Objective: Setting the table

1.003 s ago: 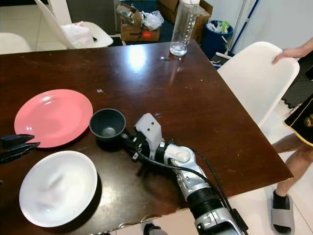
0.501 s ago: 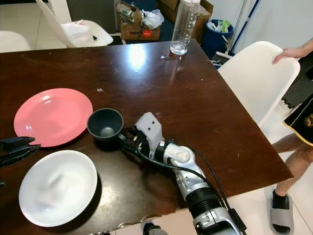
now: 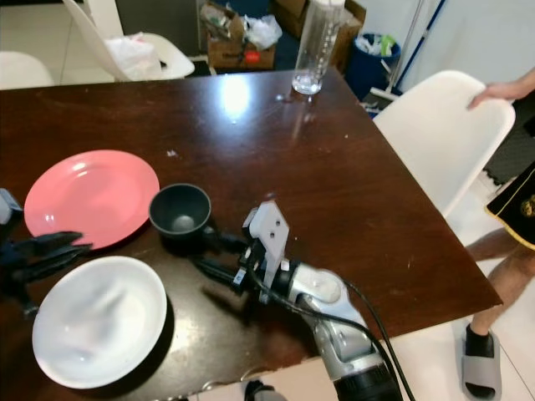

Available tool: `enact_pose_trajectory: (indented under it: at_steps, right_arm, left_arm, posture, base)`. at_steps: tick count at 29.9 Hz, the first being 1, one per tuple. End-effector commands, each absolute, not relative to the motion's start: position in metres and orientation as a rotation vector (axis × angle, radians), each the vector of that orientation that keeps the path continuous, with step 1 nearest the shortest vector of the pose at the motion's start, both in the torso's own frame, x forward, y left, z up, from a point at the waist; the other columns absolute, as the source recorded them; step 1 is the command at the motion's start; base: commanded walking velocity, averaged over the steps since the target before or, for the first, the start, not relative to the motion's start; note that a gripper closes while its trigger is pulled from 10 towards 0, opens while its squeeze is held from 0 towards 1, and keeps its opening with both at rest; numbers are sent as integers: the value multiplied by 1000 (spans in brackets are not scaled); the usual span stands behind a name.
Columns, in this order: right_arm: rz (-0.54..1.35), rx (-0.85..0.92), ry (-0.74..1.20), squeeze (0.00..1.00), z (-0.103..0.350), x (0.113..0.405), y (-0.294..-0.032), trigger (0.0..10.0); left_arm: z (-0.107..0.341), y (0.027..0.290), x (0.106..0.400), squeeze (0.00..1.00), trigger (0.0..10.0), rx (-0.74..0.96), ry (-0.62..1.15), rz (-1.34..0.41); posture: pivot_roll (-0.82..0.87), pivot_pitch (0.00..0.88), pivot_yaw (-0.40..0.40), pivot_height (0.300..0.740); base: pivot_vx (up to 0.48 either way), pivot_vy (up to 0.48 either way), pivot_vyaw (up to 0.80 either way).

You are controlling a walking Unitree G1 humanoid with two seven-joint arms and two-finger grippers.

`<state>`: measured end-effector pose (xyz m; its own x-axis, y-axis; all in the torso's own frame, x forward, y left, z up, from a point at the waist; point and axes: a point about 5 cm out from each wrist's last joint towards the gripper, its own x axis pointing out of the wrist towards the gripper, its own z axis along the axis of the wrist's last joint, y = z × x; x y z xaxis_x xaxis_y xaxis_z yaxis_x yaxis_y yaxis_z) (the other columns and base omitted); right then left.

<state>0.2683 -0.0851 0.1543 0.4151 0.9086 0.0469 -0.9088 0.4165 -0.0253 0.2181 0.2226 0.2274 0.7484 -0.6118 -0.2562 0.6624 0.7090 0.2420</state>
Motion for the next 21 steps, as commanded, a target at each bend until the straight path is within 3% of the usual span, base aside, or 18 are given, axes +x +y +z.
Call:
enact_pose_trajectory:
  at_steps: [1, 6, 8, 10, 15, 21]
  right_arm:
    - [1134, 10, -46, 0, 153, 264, -85, 10000]
    - [750, -43, -134, 0, 158, 264, -97, 10000]
    - [450, -28, -210, 0, 166, 270, -111, 10000]
    - [267, 8, -248, 0, 172, 271, -123, 10000]
    - [163, -10, -345, 0, 189, 272, -129, 10000]
    - [150, -57, -379, 0, 198, 279, -127, 10000]
  left_arm:
    - [225, 218, 217, 0, 10000, 328, 159, -726]
    - [223, 212, 230, 0, 10000, 265, 84, -612]
    - [217, 210, 241, 0, 10000, 192, 34, -464]
    - [209, 209, 248, 0, 10000, 124, 19, -319]
    - [188, 205, 246, 0, 10000, 16, 22, -132]
    - [179, 203, 243, 0, 10000, 56, 11, -48]
  posture:
    - [92, 129, 19, 740]
    - [66, 114, 18, 740]
    - [51, 108, 17, 740]
    - [43, 103, 20, 740]
    - [29, 90, 25, 740]
    - [36, 77, 3, 740]
  base:
    - [0, 0, 0]
    - [0, 0, 0]
    - [0, 0, 0]
    - [0, 0, 0]
    - [0, 0, 0]
    - [0, 0, 0]
